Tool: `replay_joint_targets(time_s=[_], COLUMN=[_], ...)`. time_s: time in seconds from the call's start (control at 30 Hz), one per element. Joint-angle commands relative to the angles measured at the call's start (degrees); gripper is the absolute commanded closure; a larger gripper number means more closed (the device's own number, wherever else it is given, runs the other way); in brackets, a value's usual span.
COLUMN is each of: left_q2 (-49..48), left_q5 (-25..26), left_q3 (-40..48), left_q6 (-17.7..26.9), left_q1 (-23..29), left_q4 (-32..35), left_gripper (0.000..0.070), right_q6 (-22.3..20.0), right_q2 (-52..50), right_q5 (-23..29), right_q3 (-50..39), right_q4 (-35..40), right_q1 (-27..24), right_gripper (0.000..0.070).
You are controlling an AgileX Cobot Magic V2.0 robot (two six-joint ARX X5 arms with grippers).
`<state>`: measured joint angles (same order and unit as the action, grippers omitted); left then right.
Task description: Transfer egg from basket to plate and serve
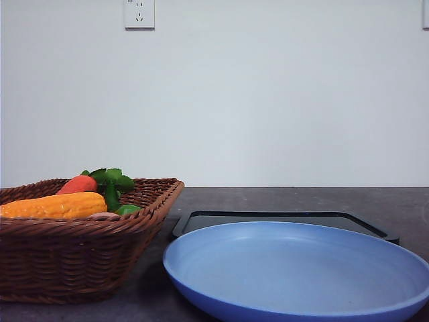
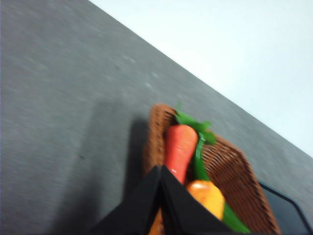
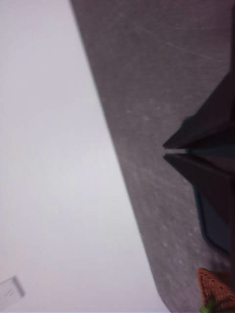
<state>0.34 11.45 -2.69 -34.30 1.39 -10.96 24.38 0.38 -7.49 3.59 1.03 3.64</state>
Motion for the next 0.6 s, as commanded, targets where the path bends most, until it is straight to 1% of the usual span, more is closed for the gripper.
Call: replay_joint_targets(time_s=[0.0,0.13,0.27,0.43,0.57], left_q2=[0.42,3.45,8.87,18.15,26.44], left_q5=[1.9,5.28,7.67,9.51,13.09], left_q3=[-1.23,-4.48,-8.48,-14.37,-19.85], left_q6=[-0.75,-0.38,2.56,8.43,14.8], left_q1=[0.11,0.11,0.09,0.09,-0.14], left_q4=[0.3,-0.91,-1.96,-3.26,-6.68], left_gripper=[0.07,0.07,0.07,0.07,0.07], right_q6=[1.33,1.31,0.1,-4.04,-6.05], right_q2=[0.27,3.81,9.9,18.93,27.0], right_q5=[0.02,0.0,-0.5,-4.17,-8.48], right_q3=[2.53,7.33,12.58,19.19,24.45], right_q4=[-2.26,-9.13,-13.51,-17.81,-23.15], right_q1=[0.02,-0.02,-0.02,-0.02,-0.02], right_gripper=[0.07,0.07,0.07,0.07,0.07])
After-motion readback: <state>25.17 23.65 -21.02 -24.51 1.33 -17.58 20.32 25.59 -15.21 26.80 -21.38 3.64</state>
